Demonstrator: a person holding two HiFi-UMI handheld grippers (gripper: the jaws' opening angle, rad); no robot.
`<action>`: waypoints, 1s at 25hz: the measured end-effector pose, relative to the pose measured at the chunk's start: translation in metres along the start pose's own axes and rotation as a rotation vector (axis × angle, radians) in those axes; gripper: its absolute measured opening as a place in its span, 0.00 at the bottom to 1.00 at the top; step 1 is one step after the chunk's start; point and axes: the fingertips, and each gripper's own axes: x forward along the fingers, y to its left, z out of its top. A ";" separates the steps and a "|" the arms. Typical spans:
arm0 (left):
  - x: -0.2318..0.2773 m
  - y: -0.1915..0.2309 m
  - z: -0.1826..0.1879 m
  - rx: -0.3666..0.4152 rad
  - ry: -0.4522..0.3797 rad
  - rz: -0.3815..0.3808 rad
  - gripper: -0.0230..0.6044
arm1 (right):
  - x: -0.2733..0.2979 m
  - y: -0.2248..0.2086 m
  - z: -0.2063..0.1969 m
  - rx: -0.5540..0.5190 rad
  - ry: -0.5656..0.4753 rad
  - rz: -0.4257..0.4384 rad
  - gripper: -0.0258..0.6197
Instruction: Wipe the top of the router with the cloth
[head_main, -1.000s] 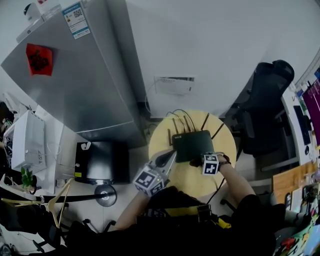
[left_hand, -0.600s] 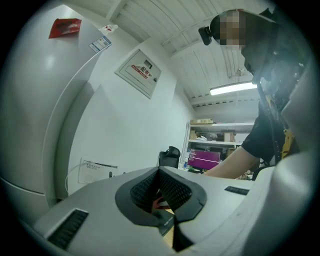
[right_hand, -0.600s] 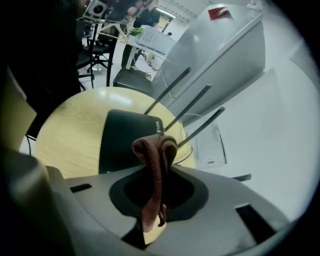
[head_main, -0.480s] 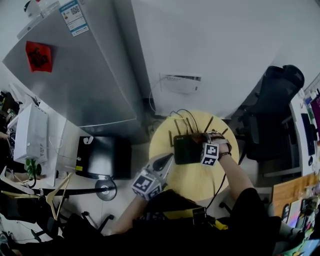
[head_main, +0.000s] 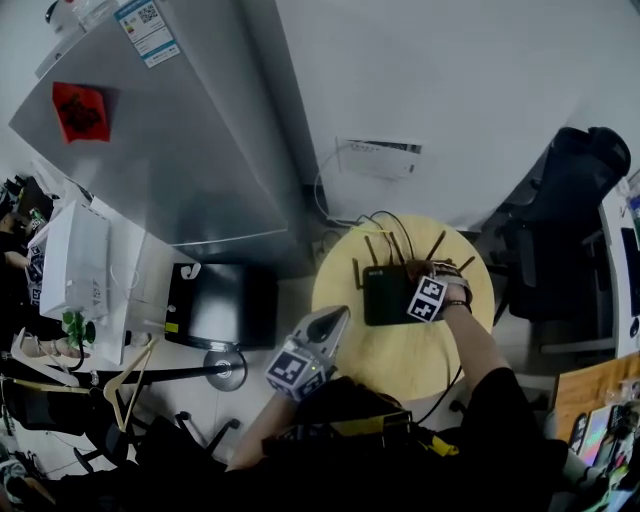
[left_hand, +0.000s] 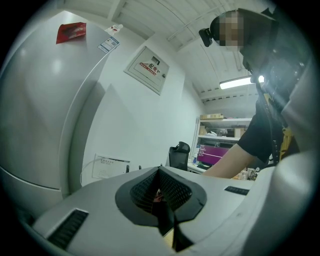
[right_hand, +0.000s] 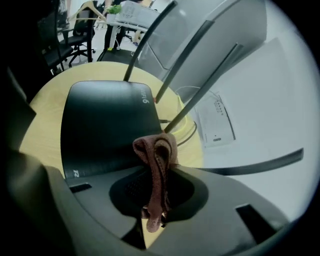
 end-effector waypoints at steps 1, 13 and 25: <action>0.000 0.000 0.000 0.000 0.003 -0.005 0.03 | 0.000 0.004 -0.001 0.020 0.002 0.025 0.13; 0.000 -0.001 0.006 0.015 -0.015 -0.072 0.03 | -0.014 0.036 -0.018 0.140 0.045 0.225 0.13; 0.000 -0.018 0.005 0.020 -0.002 -0.177 0.03 | -0.035 0.078 -0.034 0.230 0.054 0.292 0.13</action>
